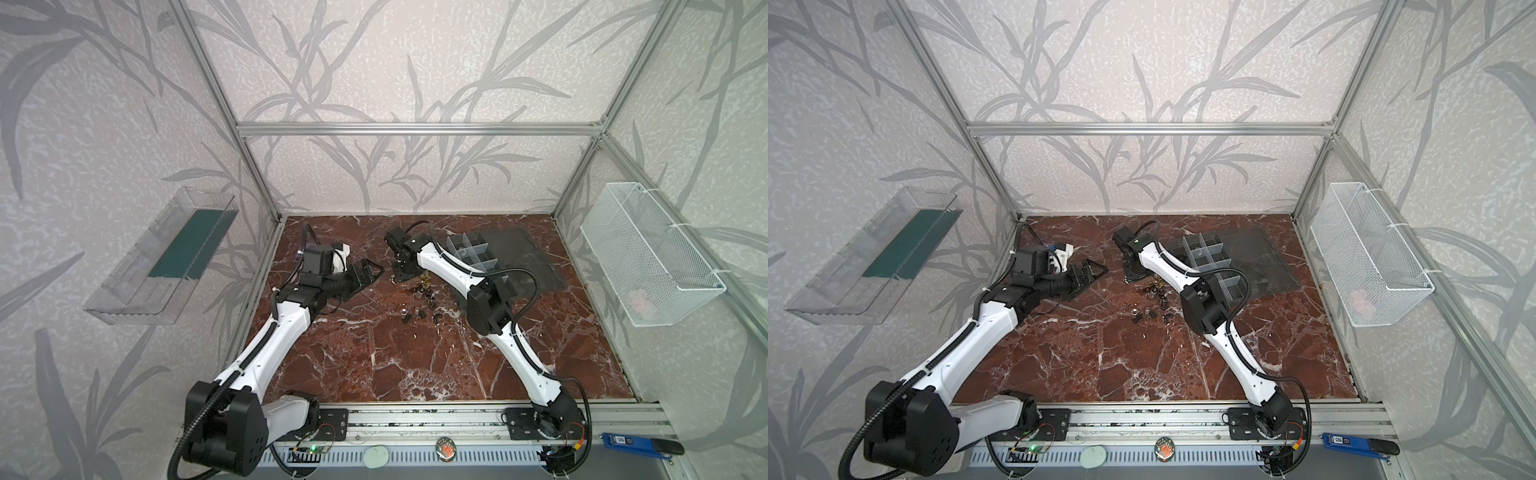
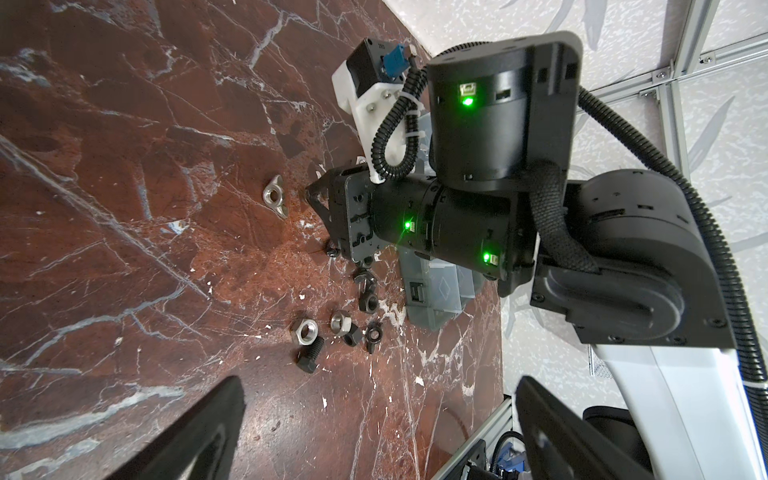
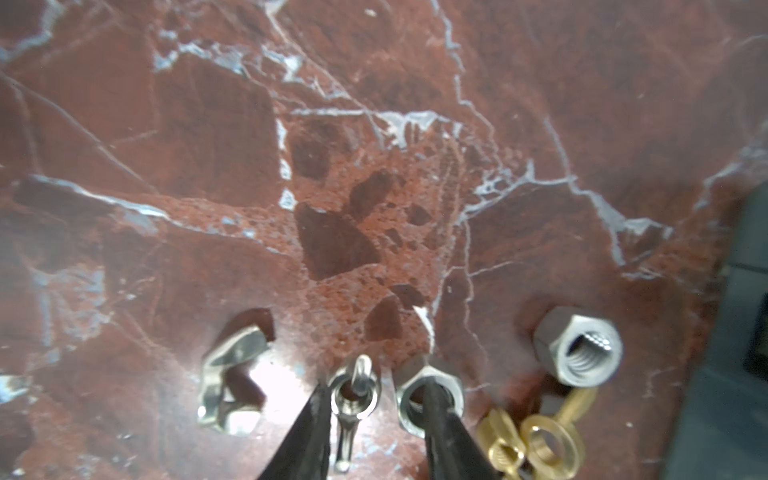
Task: Sort the screws and nuts into containers
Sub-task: 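Lower the right gripper and grasp the steel wing nut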
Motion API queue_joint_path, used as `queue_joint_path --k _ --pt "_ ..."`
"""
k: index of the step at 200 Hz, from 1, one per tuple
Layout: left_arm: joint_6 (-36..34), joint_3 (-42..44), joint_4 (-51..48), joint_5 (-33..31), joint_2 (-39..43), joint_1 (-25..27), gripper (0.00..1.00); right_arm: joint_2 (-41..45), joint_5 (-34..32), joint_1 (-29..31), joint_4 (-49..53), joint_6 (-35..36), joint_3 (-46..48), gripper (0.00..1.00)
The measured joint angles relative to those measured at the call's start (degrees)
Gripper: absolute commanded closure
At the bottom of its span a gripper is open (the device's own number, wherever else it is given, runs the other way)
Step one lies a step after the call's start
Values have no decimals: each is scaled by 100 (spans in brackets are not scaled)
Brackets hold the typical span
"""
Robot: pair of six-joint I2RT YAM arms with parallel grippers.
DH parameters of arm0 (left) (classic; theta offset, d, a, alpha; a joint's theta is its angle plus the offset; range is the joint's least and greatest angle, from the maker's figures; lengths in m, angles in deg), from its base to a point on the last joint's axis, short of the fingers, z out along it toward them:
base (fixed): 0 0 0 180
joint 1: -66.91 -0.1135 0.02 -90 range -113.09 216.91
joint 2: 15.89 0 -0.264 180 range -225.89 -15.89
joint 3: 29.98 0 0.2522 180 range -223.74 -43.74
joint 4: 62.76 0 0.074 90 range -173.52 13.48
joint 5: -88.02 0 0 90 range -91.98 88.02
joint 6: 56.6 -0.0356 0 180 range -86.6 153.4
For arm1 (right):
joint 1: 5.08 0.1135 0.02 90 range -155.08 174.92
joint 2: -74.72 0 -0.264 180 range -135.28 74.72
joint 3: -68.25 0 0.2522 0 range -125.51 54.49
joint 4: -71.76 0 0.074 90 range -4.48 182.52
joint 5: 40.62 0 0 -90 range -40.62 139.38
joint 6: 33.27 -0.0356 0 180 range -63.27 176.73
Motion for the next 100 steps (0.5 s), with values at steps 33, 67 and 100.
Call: queue_joint_path --k 33,67,100 --pt "2 0 0 0 0 0 1 2 -83 9 72 90 0 67" --pt "2 0 0 -2 0 0 1 13 -87 48 70 175 0 67" --pt "2 0 0 -2 0 0 1 13 -87 133 68 258 -4 67"
